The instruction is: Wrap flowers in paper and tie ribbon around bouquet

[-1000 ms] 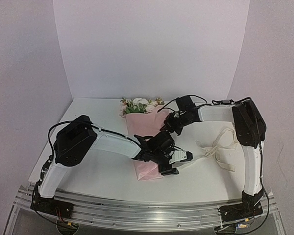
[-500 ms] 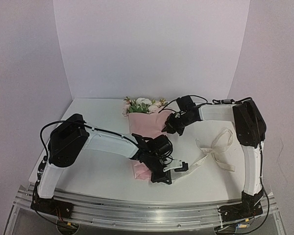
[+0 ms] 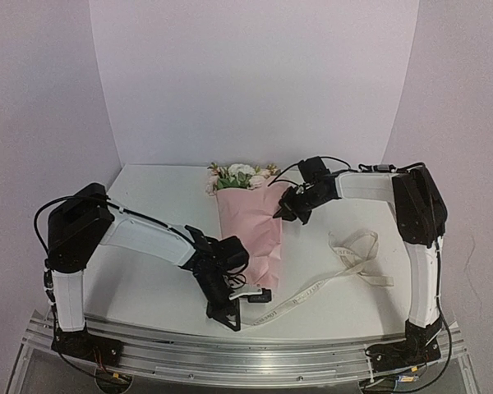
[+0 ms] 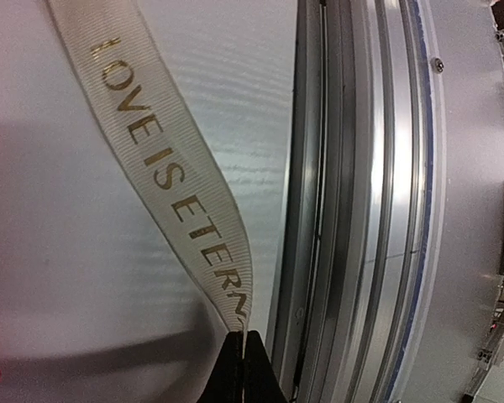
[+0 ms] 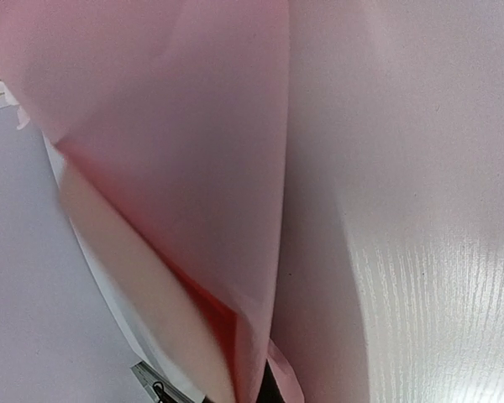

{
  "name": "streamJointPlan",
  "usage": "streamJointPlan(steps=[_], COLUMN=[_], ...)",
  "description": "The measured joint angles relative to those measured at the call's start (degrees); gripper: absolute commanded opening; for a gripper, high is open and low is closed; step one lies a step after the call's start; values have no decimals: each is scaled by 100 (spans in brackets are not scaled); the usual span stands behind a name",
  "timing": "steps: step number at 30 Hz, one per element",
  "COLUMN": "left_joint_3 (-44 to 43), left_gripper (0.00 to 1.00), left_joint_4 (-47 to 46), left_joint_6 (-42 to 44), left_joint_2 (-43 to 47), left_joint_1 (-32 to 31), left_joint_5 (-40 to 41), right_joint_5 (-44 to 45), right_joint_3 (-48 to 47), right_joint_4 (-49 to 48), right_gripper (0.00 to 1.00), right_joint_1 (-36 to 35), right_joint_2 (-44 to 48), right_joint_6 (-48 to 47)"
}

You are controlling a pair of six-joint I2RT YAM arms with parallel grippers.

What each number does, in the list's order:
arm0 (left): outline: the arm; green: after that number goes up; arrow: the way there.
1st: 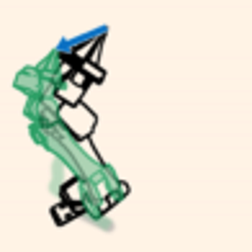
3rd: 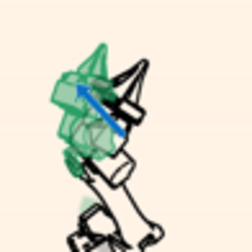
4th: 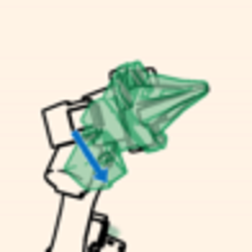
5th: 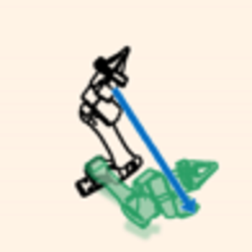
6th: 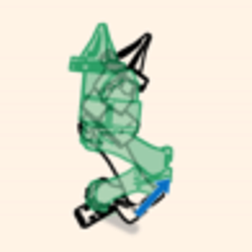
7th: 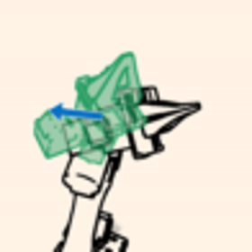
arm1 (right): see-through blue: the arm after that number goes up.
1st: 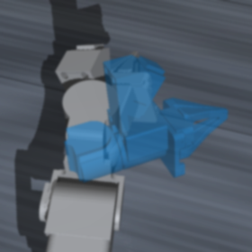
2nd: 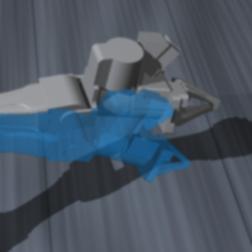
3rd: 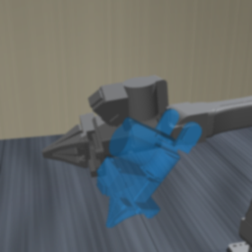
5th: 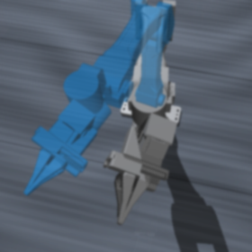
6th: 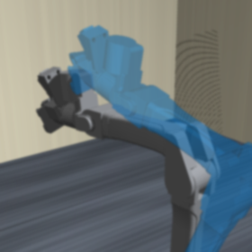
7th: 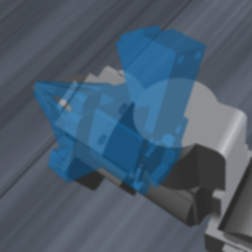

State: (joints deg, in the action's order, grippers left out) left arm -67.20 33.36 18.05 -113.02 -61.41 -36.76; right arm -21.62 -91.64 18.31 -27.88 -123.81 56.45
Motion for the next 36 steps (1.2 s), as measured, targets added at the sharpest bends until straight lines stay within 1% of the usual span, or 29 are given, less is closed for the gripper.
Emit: streamJointPlan(steps=[3,10,18,20,22,26,30,33,36], left_joint_3=[223,430,560,517,327,-652,-1508,-1759,-1822], left_gripper=[0,0,0,0,0,0,0,0,0], left_joint_4=[127,225,267,283,331,326,72,-109,-323], left_joint_6=[55,323,615,681,725,660,399,223,150], left_joint_2=[123,174,192,157,24,-558,-1044,-1164,-1169], left_joint_1=[342,1174,1662,1867,2149,2781,3214,3489,3771], left_joint_5=[92,-76,-233,-228,-226,-122,149,424,803], right_joint_5=[-80,-340,-508,-537,-562,-620,-676,-691,-697], right_joint_3=[-28,-60,-57,-31,51,265,539,780,940], right_joint_4=[21,38,118,133,135,170,194,205,210], right_gripper=[0,0,0,0,0,0,0,0,0], right_joint_1=[0,23,67,79,87,90,90,90,90], right_joint_2=[0,0,20,53,118,277,462,603,660], right_joint_6=[91,367,515,516,514,511,497,472,441])
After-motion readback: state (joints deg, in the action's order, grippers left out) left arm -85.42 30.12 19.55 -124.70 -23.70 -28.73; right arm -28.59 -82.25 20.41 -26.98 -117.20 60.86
